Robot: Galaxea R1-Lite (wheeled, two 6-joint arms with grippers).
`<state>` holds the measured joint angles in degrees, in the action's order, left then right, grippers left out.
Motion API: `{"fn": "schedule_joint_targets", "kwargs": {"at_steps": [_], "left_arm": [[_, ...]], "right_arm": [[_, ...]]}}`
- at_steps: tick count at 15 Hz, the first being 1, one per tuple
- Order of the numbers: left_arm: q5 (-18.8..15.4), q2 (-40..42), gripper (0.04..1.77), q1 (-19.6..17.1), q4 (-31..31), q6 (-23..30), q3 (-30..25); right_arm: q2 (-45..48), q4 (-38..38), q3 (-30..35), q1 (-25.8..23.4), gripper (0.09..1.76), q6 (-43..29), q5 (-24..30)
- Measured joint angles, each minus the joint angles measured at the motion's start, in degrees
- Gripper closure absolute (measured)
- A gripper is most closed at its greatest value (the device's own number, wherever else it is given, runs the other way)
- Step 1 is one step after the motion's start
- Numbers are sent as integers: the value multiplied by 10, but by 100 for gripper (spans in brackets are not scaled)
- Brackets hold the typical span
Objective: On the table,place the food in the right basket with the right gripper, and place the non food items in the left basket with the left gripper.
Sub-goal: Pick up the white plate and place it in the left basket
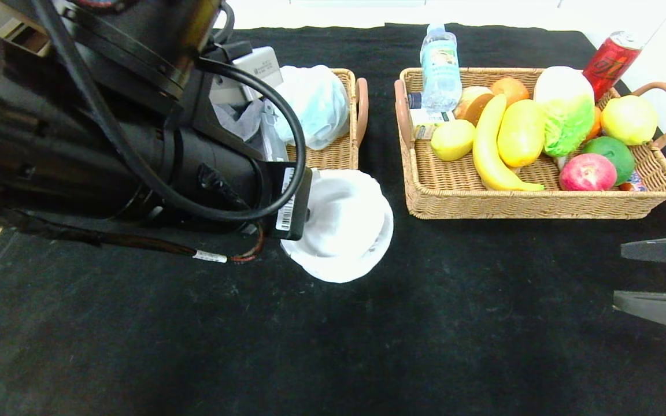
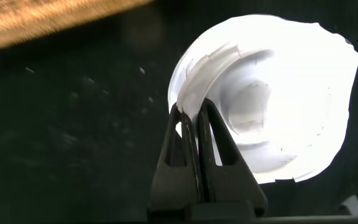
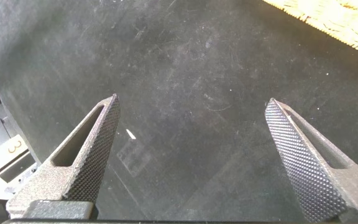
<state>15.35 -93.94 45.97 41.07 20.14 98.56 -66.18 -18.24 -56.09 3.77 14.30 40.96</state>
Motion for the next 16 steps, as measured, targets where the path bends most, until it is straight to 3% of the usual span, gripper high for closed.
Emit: {"fn": "schedule_joint_targets", "kwargs": {"at_steps": [4, 9, 12, 16], "left_arm": [[-2, 21, 169, -47, -59, -72, 6], [-6, 20, 169, -154, -151, -165, 6], [-15, 5, 169, -199, -179, -172, 12], [-51, -28, 169, -256, -242, -171, 14]], "right_arm": [[0, 0, 0, 0, 14, 0, 0], [0, 0, 0, 0, 14, 0, 0], [0, 0, 0, 0, 14, 0, 0], [-1, 0, -1, 0, 14, 0, -1]]}}
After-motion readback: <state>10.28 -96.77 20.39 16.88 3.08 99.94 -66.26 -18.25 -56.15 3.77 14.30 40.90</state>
